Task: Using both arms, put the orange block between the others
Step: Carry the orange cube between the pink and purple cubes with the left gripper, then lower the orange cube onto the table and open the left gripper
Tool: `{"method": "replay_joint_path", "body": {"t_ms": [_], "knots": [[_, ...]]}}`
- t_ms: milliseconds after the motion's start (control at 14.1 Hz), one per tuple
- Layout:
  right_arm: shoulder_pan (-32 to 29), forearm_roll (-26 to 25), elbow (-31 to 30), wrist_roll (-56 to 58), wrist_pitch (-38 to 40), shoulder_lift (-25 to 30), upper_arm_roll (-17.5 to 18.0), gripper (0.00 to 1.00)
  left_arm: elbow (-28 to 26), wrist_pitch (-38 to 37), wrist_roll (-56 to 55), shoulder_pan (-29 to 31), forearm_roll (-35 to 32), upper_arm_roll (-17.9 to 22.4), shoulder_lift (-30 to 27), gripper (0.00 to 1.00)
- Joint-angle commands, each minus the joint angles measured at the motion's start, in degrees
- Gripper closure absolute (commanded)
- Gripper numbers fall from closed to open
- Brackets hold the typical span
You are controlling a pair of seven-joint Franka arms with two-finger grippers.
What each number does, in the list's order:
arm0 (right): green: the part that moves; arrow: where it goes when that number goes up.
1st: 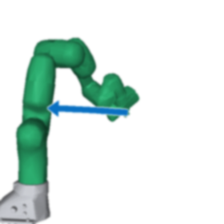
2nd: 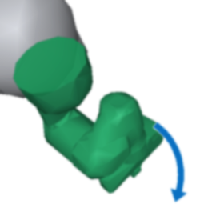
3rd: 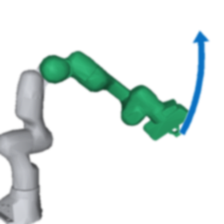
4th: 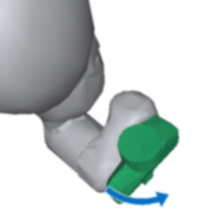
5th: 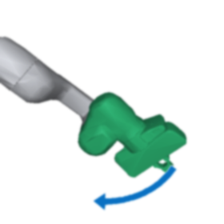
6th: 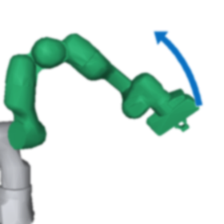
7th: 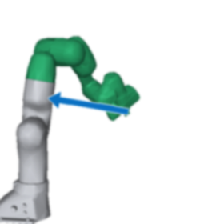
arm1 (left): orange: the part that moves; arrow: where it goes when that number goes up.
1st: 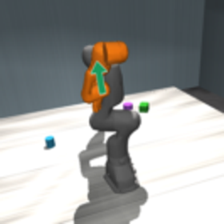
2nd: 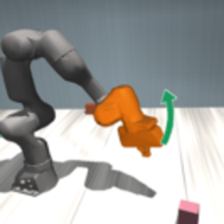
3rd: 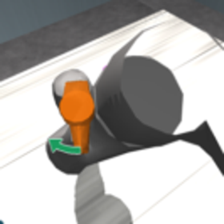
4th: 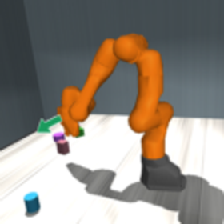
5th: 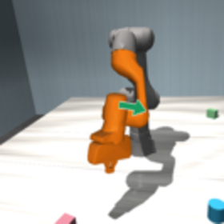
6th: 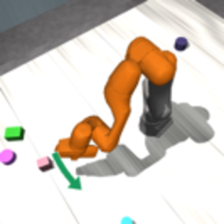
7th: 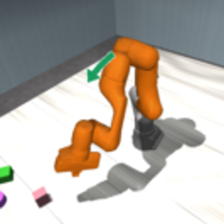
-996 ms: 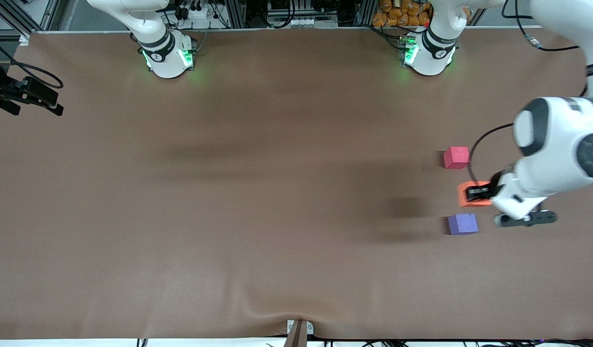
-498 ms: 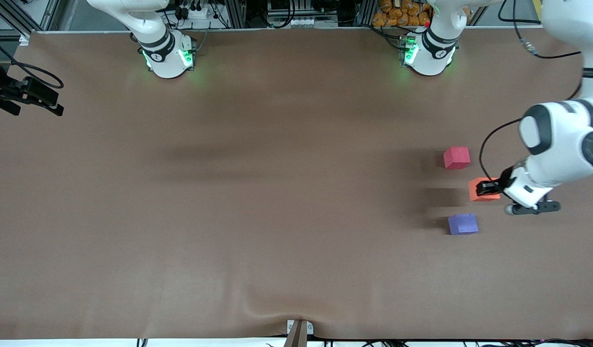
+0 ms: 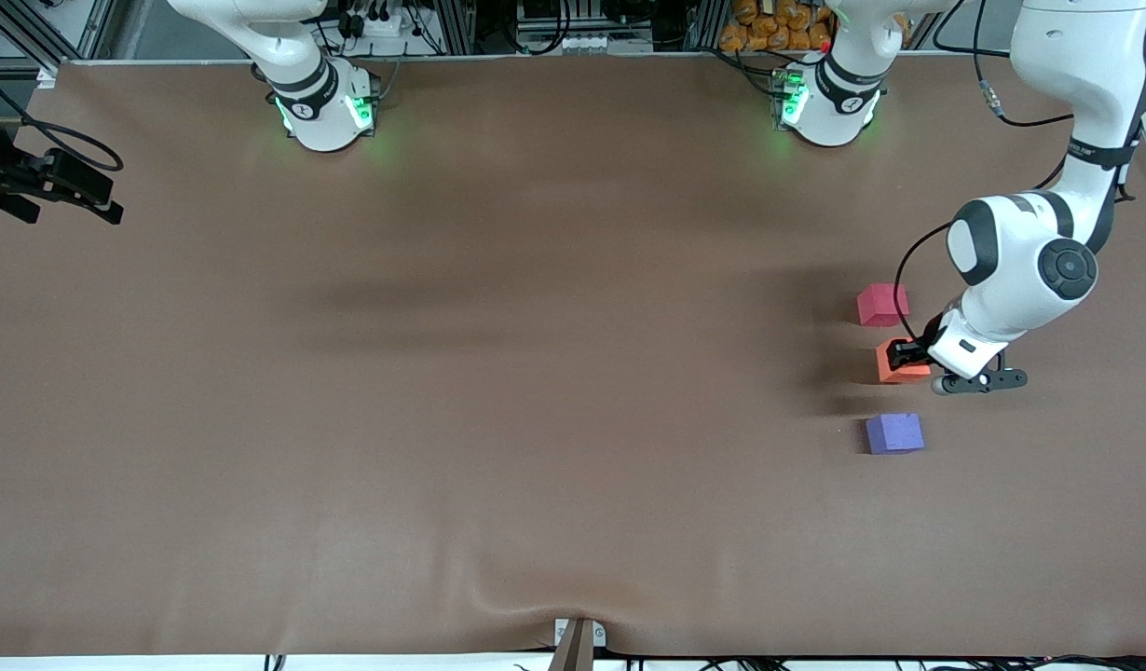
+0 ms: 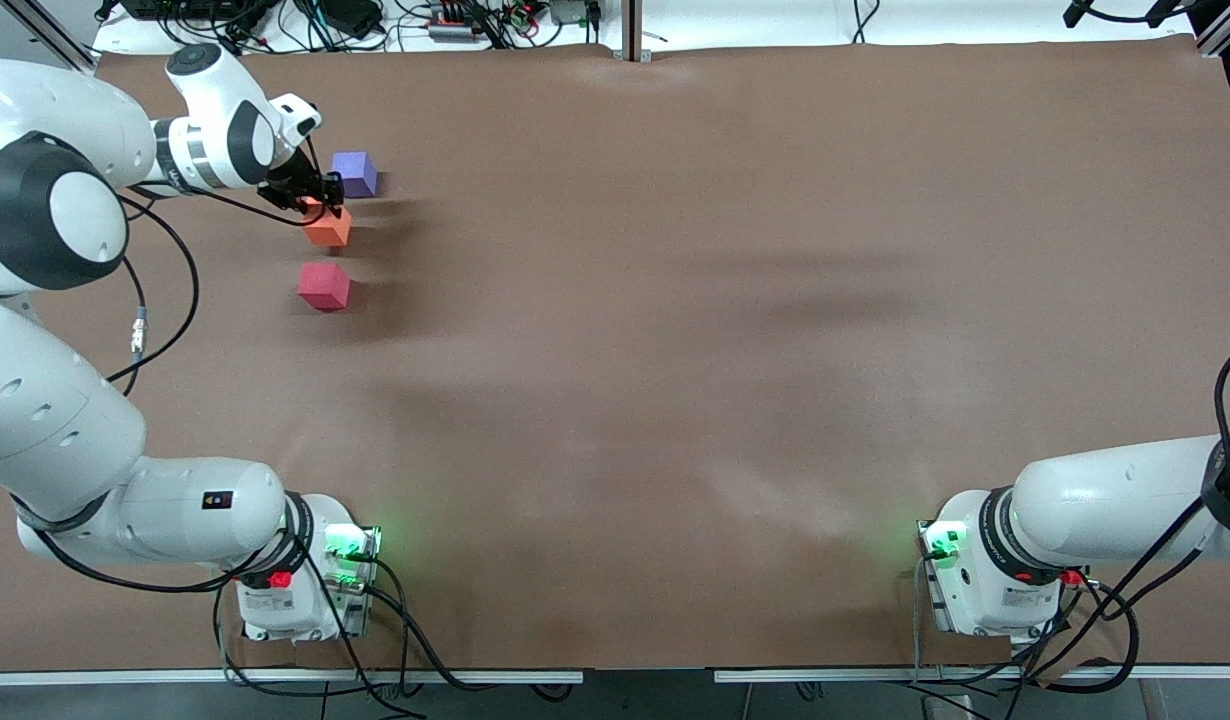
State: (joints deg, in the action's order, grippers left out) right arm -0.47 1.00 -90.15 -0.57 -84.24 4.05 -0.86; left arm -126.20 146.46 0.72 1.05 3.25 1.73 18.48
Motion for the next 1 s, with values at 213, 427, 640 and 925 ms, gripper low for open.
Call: {"method": "replay_joint_path", "body": {"t_ms": [213, 427, 640, 925], "knots": [[0.7, -0.6, 0.8, -0.7, 0.2, -0.3, 0.0, 0.00, -0.4, 2.2, 0.5, -0.3, 0.3, -1.0, 1.0, 1.00], [0.7, -0.6, 0.8, -0.7, 0.2, -0.4, 0.0, 0.00, -0.4, 3.3, 0.7, -0.3, 0.2, -1.6, 2.1, 1.00], [0.7, -0.6, 0.7, -0.7, 0.2, -0.5, 0.0, 0.00, -0.4, 3.3, 2.3, -0.1, 0.3, -1.6, 2.2, 1.00], [0.8, -0.6, 0.8, -0.7, 0.2, -0.5, 0.0, 0.00, -0.4, 3.3, 2.2, -0.3, 0.3, -1.6, 2.2, 1.00]]}}
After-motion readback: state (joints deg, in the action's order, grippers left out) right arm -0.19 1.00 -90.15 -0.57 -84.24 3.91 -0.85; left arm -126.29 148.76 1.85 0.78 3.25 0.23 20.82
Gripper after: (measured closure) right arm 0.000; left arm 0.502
